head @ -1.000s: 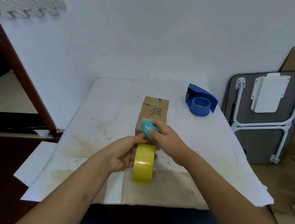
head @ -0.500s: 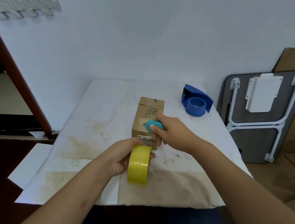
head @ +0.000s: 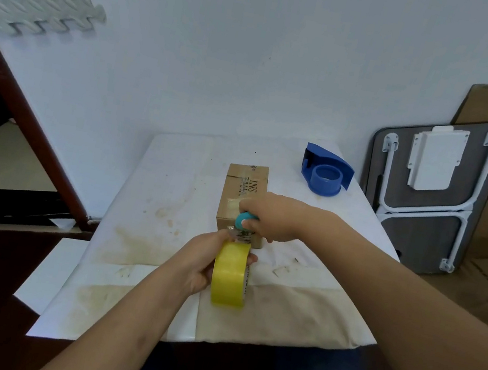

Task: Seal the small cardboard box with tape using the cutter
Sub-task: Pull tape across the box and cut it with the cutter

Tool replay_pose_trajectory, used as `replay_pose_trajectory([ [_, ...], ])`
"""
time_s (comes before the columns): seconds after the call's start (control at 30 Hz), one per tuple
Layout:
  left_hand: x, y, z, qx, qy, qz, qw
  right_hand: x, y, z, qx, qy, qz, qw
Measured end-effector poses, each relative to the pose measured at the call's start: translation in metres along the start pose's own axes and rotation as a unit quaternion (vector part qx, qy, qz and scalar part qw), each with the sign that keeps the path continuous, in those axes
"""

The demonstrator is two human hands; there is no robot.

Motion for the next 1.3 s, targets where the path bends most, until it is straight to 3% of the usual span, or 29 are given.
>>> replay_pose_trajectory([
  [0.47,-0.004,0.003,-0.002,-0.007,0.004,0.004,1.0,0.014,0.007,0.016,-0.159,0.028,0.018,0.987],
  [1.3,-0.013,0.003,-0.009,0.012,0.004,0.003,1.0,0.002,0.005,0.026,-0.274,0.061,0.016,0.96],
])
Point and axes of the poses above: each hand's wrist, its own x-axis towards the middle knuckle, its own y-axis out of the palm, z = x × y, the point moved 8 cm from there along x, towards the middle knuckle, and after that the axes turned 10 degrees about z, right-handed, at the moved point
